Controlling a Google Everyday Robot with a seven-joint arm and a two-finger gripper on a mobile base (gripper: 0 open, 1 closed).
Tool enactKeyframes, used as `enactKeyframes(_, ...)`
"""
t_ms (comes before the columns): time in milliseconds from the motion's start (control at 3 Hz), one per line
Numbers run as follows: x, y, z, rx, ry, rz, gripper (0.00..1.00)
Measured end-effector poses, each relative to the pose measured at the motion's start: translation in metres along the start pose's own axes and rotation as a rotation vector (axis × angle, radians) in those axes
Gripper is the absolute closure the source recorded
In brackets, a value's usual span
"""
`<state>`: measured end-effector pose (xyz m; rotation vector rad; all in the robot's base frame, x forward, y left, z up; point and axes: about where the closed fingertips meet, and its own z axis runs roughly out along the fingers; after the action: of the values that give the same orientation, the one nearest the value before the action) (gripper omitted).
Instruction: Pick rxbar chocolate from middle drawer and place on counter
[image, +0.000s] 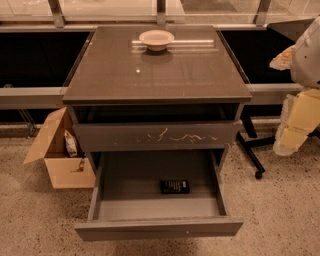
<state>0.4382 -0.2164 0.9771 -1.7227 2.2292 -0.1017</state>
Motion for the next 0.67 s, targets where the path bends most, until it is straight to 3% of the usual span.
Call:
enactKeyframes(333, -0.001, 0.002, 0.005, 0.003, -0.011, 0.001, 0.00)
enactKeyframes(667, -0.003, 0.012, 0.042, -0.011, -0.074, -0.027, 0.00)
